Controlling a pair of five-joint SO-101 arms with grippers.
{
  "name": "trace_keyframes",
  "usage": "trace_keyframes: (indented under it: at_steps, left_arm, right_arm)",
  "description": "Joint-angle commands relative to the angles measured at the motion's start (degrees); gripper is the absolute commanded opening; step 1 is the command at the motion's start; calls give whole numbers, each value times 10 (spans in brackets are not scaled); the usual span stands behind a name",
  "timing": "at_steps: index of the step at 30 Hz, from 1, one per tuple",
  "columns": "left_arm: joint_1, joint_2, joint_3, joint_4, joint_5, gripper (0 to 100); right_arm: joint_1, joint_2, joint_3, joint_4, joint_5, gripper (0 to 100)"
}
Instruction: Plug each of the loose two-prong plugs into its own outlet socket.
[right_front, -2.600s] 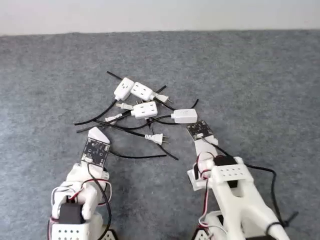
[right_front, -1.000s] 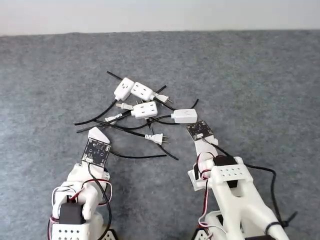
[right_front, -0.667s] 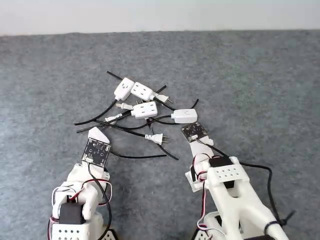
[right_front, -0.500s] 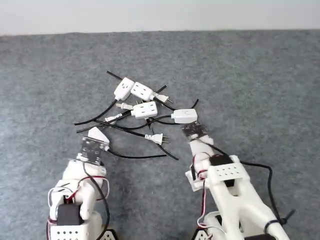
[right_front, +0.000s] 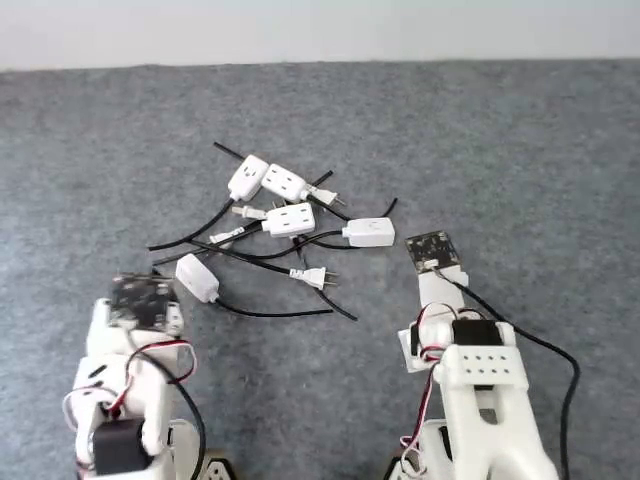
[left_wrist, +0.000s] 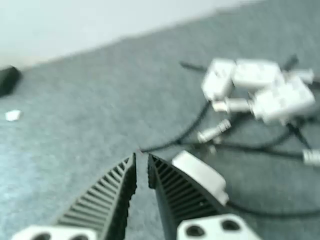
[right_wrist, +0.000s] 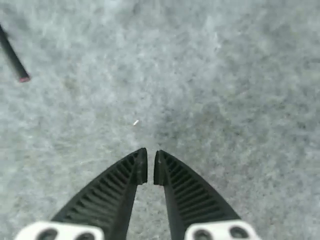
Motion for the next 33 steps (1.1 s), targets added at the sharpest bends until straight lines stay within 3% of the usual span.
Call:
trace_keyframes:
  at_steps: [1,7,13,17,20,26,29,33]
  left_arm:
    - [-40,3,-89,-4,56,47]
    - [-47,170,-170,13,115,152]
    - [-40,362,-268,12,161,160]
    - [-2,456,-274,12,182,160]
    - [35,508,-255,-7,203,160]
    - [78,541,-148,-142,216,159]
    - [76,542,-103,-215,229,159]
    - [69,542,-103,-221,261,163]
  right_arm:
    - [-3,-54,-80,35,6,61]
    - [-7,-101,-187,88,8,63]
    - [-8,-106,-252,143,11,58]
    - [-56,-103,-220,74,-77,59]
    - [-108,-103,-127,-37,-130,58]
    - [-102,-103,67,-291,-143,62]
    - [-94,-103,90,-311,-143,62]
    - [-78,-104,85,-303,-145,63]
